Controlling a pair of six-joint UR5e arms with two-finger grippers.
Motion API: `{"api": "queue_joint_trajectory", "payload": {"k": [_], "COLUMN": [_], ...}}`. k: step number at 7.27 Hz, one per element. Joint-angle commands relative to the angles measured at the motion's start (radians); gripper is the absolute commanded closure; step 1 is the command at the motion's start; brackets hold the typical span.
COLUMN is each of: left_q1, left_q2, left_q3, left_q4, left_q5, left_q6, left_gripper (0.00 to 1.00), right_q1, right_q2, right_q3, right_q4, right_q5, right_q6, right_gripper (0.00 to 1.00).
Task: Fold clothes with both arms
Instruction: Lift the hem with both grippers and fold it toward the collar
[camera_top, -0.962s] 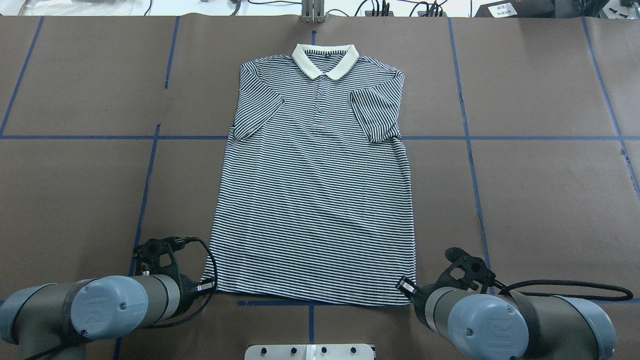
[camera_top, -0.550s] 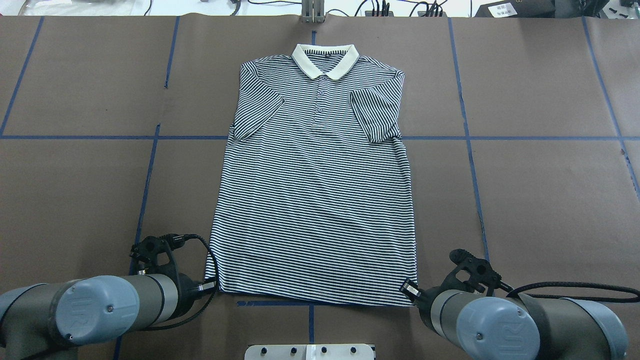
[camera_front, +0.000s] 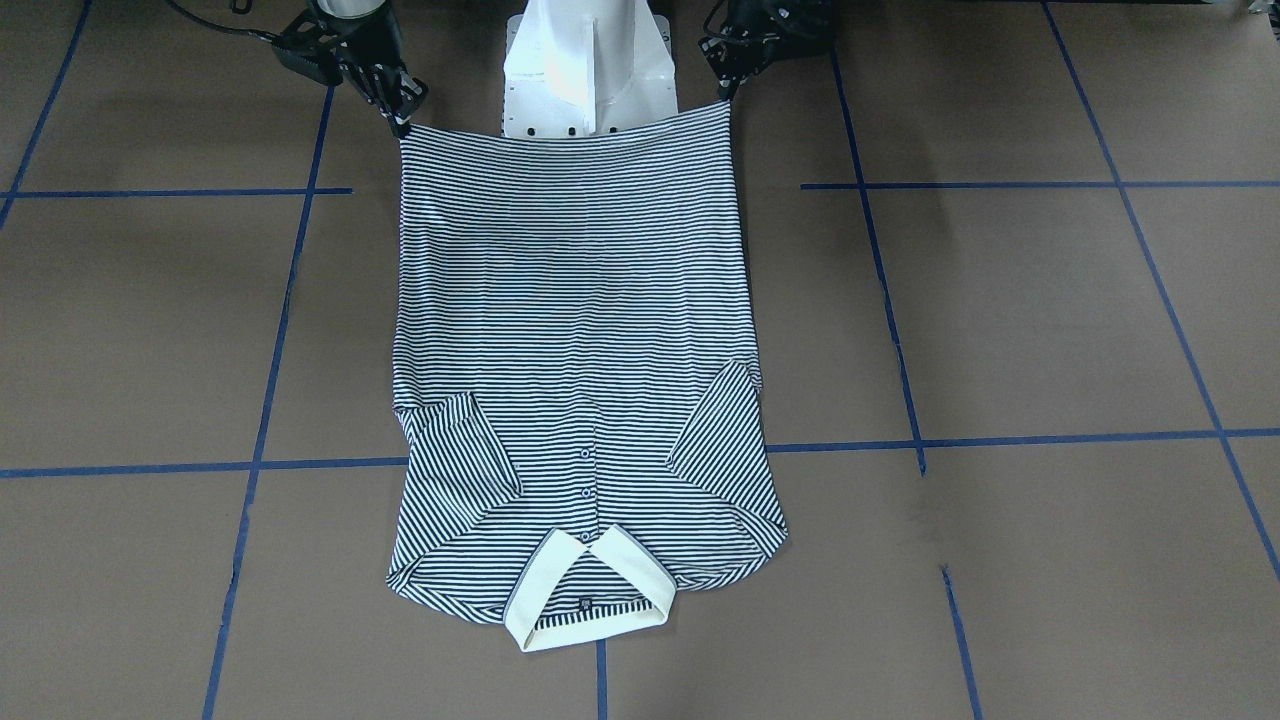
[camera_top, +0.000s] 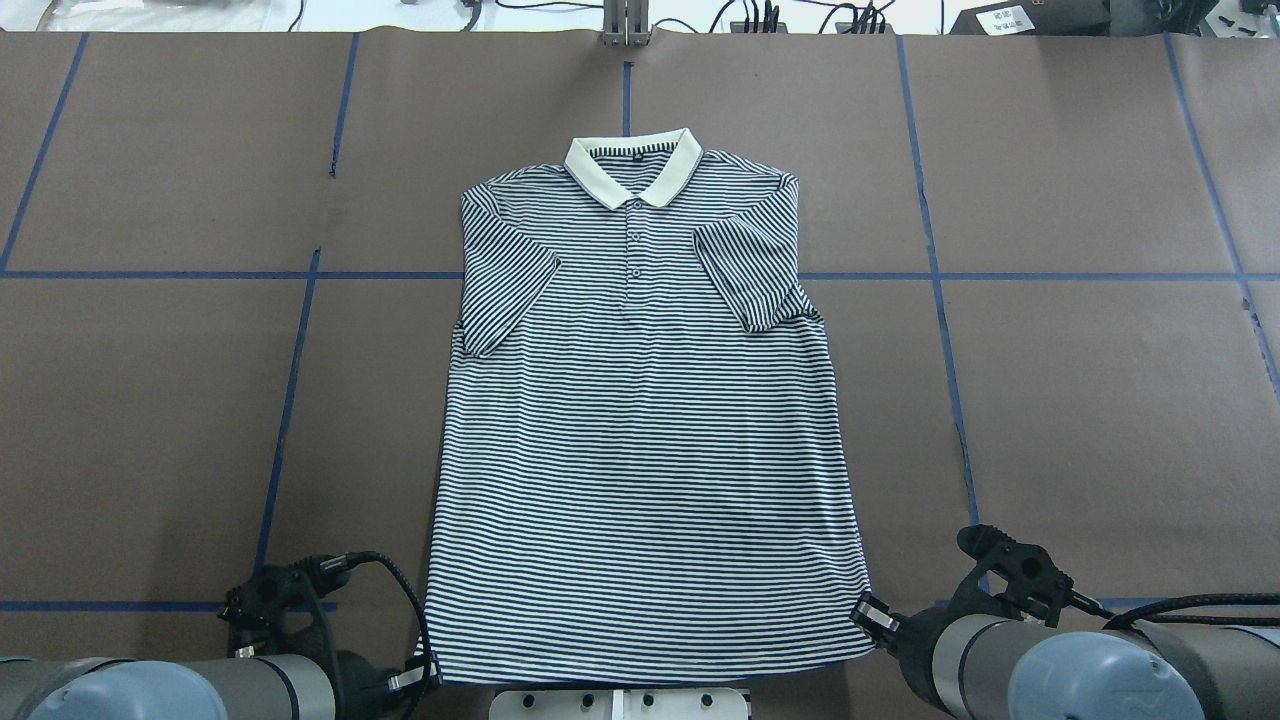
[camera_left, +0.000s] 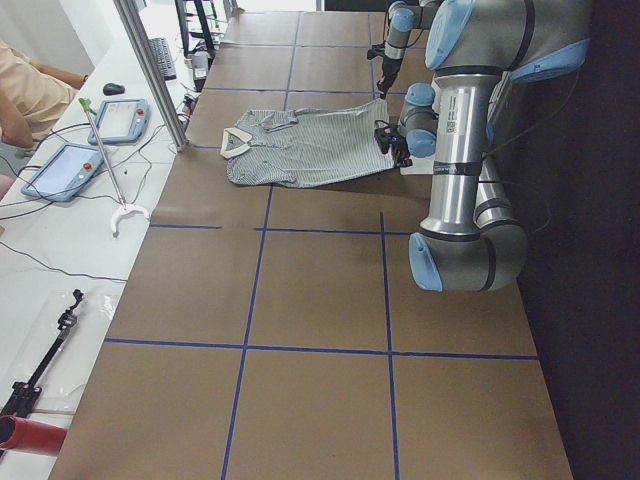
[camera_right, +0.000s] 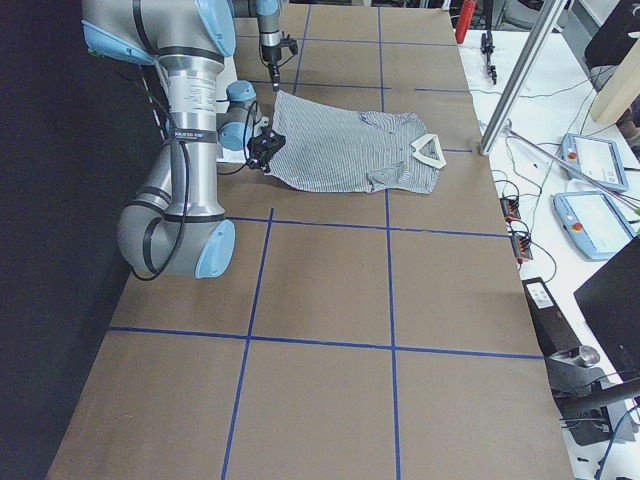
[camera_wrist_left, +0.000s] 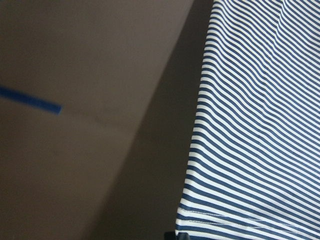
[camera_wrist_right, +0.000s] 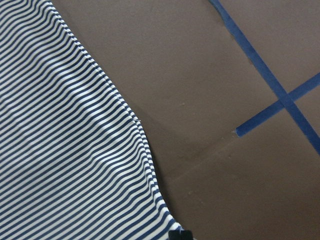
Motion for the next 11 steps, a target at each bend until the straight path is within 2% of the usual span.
{"api": "queue_joint_trajectory", "payload": {"k": [1, 2, 3, 5, 7, 8, 9, 10, 11], "left_q1": [-0.028, -0.101, -0.207, -0.393, -0.534, -0.586, -0.608, -0.643, -0.662], "left_q2": [-0.007, -0.033, -0.108, -0.176, -0.355, -0.383, -0.397, -0.440, -0.452], "left_q3": [-0.028, -0.030, 0.005, 0.146, 0.432, 0.578, 0.693, 0.767, 0.812], "left_q4": [0.011, 0.011, 0.014, 0.010, -0.048, -0.205, -0.327, -0.364, -0.369], "left_q5": [0.003, 0.003, 0.003, 0.003, 0.003, 0.003, 0.004, 0.004, 0.006], "left_q6": [-0.054, 0.025, 0.110, 0.256, 0.399, 0.410, 0.426, 0.469, 0.494], "left_gripper": [1.00, 1.00, 1.00, 1.00, 1.00, 1.00, 1.00, 1.00, 1.00], "right_q1": [0.081, 0.142, 0.237, 0.429, 0.598, 0.661, 0.702, 0.748, 0.791], "right_q2": [-0.006, 0.078, 0.182, 0.342, 0.518, 0.596, 0.675, 0.713, 0.759], "right_q3": [0.053, 0.024, -0.044, -0.231, -0.498, -0.640, -0.801, -0.956, -1.069], "right_q4": [0.001, 0.001, -0.004, -0.004, 0.006, 0.010, 0.077, 0.219, 0.307], "right_q5": [-0.003, -0.002, 0.009, 0.071, 0.133, 0.157, 0.164, 0.229, 0.297], "right_q6": [-0.031, -0.114, -0.204, -0.385, -0.529, -0.567, -0.594, -0.598, -0.598], "right_gripper": [1.00, 1.00, 1.00, 1.00, 1.00, 1.00, 1.00, 1.00, 1.00]}}
